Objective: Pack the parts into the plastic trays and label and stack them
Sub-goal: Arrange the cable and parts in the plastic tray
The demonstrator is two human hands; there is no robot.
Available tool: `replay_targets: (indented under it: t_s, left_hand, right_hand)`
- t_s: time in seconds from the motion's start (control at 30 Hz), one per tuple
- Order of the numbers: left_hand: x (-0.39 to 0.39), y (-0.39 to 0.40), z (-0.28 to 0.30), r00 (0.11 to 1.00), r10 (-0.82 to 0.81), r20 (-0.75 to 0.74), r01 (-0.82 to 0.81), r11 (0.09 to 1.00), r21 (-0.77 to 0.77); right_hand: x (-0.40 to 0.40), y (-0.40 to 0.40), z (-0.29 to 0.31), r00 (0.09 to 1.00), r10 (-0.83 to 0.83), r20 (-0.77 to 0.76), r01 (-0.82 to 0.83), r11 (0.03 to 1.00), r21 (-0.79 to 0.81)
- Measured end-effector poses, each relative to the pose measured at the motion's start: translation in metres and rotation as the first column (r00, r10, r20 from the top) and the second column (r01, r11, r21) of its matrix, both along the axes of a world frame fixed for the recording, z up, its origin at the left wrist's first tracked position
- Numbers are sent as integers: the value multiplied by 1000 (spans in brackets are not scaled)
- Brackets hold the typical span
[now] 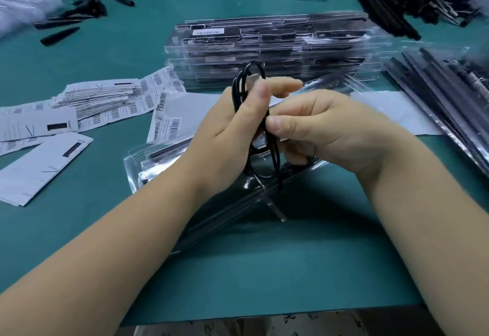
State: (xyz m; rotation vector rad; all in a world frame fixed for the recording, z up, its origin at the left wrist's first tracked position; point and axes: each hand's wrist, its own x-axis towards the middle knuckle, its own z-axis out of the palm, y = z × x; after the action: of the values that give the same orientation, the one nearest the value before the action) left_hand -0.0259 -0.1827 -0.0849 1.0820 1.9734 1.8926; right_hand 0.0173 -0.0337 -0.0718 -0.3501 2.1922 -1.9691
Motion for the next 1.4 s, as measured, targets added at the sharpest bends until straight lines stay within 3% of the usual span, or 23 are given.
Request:
replay_targets:
  t_s: [0.1,0.27,0.5,0.73,0.87,1.03,1.23,1.4]
  left_hand:
    - [2,0,1,999,-13,-34,16,997,73]
    - [-2,4,-2,982,160,100,-165,985,51]
    - [0,5,-3,986,159,50,-164,982,90]
    - [5,6,-3,994,79,81,-87,990,108]
    - [-1,5,-1,977,111,180,-116,993,14]
    - [-3,3,3,971,-110,214,105,994,35]
    - [-4,6,1,970,198,143,-201,980,2]
    - [-8,8,1,952,136,275,-140,990,-4]
  right_hand:
    - [-1,-4,-2,998,20,65,-15,997,-75]
    - [-4,-9,-8,986,84,146,-48,971,-234]
    - [-6,-8,-9,961,180,211,-89,921,-380]
    - [-8,-9,-9,962,147,230,-75,953,-294]
    - [-7,-13,-11,980,93,179,-35,952,-305]
    - [-7,-13,-13,987,17,158,30,956,-292]
    - [-7,-16,-10,988,10,157,25,976,-217]
    - [-5,-19,-9,991,-17,131,40,983,-179]
